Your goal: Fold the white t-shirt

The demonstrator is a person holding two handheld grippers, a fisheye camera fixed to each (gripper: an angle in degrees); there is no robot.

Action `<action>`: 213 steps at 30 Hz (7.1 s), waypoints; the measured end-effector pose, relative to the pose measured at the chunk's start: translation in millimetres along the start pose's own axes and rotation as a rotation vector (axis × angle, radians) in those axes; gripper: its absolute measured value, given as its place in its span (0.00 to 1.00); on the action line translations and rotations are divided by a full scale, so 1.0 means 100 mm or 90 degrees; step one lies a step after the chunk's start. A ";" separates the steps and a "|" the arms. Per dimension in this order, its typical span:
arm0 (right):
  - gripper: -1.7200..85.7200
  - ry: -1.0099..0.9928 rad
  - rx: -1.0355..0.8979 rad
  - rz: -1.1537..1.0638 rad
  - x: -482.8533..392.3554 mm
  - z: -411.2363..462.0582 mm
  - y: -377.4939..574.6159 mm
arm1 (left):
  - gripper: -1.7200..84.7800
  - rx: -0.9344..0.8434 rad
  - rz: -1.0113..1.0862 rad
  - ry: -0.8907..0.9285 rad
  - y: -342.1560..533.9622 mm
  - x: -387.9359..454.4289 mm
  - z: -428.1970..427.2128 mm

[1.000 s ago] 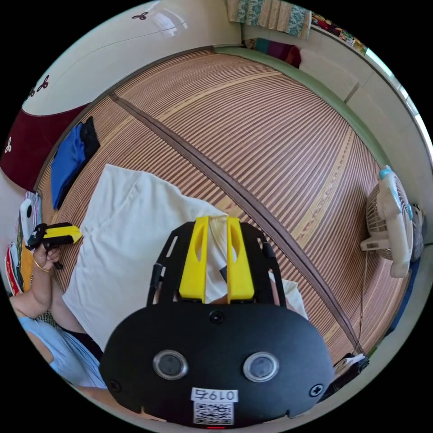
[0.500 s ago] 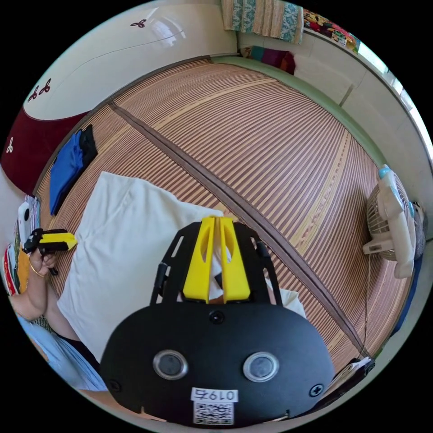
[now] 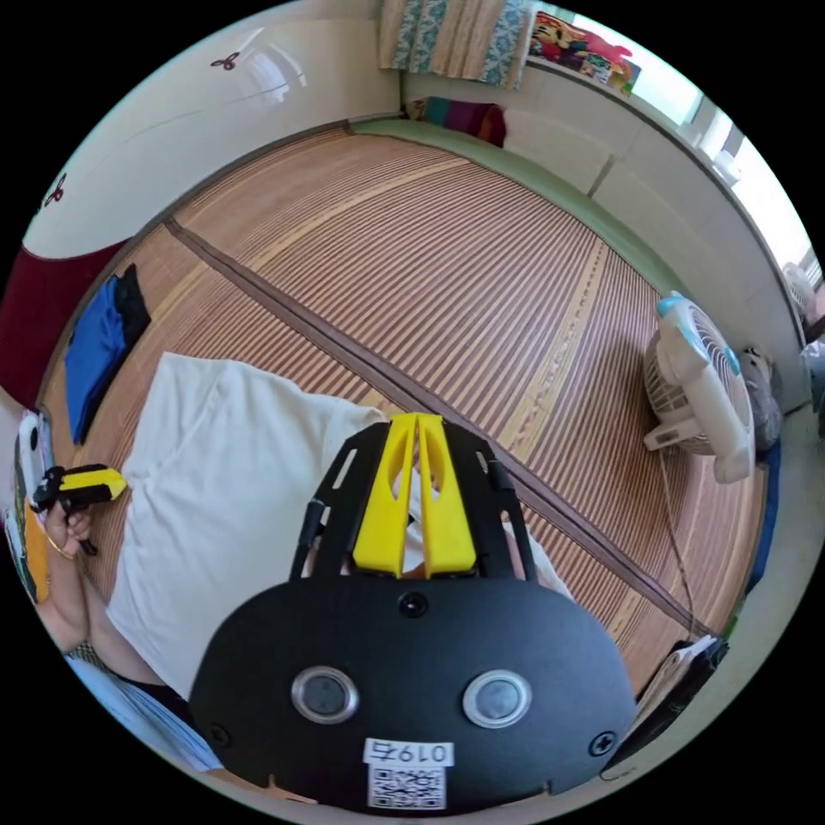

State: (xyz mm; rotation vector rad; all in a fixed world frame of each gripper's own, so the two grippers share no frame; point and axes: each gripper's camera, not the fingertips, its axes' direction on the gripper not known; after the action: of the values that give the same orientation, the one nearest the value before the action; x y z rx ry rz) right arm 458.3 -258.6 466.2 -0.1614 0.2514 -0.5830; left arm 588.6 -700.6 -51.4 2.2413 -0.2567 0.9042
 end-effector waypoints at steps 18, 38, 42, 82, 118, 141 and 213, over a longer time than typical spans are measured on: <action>0.02 -0.265 0.030 0.178 0.27 0.48 0.57 | 0.03 -0.005 -0.001 0.002 0.06 0.04 -0.01; 0.06 -0.006 0.142 0.176 -0.60 0.41 1.35 | 0.03 0.029 -0.018 -0.024 0.17 0.07 -0.22; 0.02 -0.131 0.137 0.088 -1.01 0.38 1.43 | 0.03 0.063 0.003 0.019 0.20 0.13 -0.27; 0.05 -0.131 0.142 -0.051 -5.79 -0.06 4.90 | 0.04 -0.012 -0.071 0.257 0.16 0.00 -0.14; 0.07 0.194 -0.034 -0.488 -7.49 0.74 2.27 | 0.03 -0.205 0.222 0.136 -0.02 0.97 -0.33; 0.01 0.031 -0.016 -0.212 -6.69 0.61 1.70 | 0.03 -0.244 0.203 0.083 -0.14 1.07 -0.20; 0.01 -0.179 0.147 0.026 -5.74 -0.26 7.25 | 0.03 -0.085 0.187 -0.019 0.47 0.95 -0.24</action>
State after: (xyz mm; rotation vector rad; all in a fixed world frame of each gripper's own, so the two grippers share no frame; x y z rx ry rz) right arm 367.1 658.9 389.3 -0.0142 -0.0848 -0.5373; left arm 626.4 -712.2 50.1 2.1279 -0.6549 0.9739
